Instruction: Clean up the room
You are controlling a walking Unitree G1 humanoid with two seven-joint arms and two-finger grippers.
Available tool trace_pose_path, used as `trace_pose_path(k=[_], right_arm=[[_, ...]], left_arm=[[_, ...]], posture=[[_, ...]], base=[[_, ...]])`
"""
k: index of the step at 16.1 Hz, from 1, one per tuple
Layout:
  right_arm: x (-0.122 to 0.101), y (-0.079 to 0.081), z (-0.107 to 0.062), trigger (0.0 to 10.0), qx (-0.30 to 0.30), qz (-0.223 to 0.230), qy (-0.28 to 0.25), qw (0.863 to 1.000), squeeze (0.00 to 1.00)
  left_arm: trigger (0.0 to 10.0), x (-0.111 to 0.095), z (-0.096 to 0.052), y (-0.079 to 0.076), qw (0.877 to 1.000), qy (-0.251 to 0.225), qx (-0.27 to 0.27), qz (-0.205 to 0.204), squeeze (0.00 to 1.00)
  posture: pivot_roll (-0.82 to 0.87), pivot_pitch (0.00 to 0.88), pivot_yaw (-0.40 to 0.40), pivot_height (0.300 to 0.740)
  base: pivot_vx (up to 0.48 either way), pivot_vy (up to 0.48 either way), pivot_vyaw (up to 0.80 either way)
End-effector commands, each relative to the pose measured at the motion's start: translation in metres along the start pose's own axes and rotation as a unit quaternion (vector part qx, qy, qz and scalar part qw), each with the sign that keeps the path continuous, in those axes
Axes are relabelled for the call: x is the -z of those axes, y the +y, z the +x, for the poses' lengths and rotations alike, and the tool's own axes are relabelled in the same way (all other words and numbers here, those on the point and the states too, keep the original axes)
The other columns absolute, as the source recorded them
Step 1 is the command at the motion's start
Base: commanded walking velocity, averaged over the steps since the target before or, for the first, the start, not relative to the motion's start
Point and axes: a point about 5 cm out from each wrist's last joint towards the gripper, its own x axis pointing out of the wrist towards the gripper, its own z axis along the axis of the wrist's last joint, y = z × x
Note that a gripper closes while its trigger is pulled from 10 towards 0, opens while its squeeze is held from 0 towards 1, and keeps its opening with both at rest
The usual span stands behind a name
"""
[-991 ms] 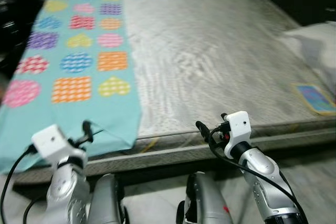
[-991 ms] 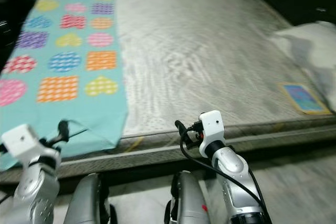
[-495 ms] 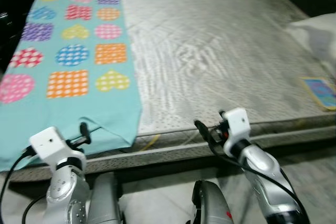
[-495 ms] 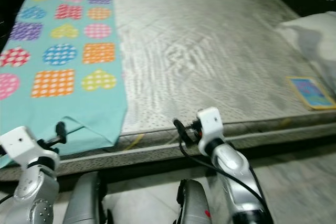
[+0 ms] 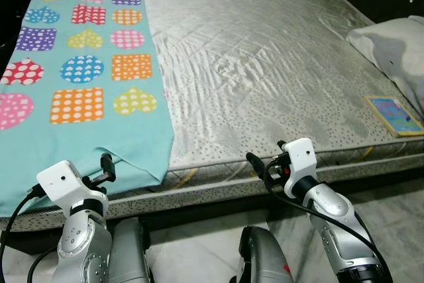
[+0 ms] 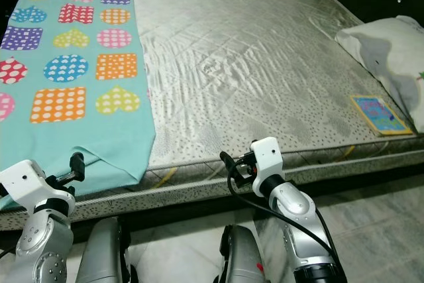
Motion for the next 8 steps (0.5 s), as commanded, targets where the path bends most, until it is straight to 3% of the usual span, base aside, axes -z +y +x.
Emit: trace_pose_path(k=[1, 8], right_arm=[[0.0009, -0.0012, -0.0005, 10.0, 0.0, -0.004, 0.002, 1.0, 0.0], [0.0001, 0.002, 0.0001, 10.0, -0.014, -0.011, -0.004, 1.0, 0.0]], left_arm=[[10.0, 0.004, -0.0009, -0.0014, 1.0, 0.007, 0.003, -0.006, 0.0], [10.0, 0.0063, 0.0, -0.0008, 1.0, 0.011, 0.004, -0.007, 0.0]], posture=[[-0.06, 0.15, -0.126, 0.56], [-0.05, 0.155, -0.127, 0.56]], base=[[0.311, 0.0, 0.0], [0.322, 0.0, 0.0]])
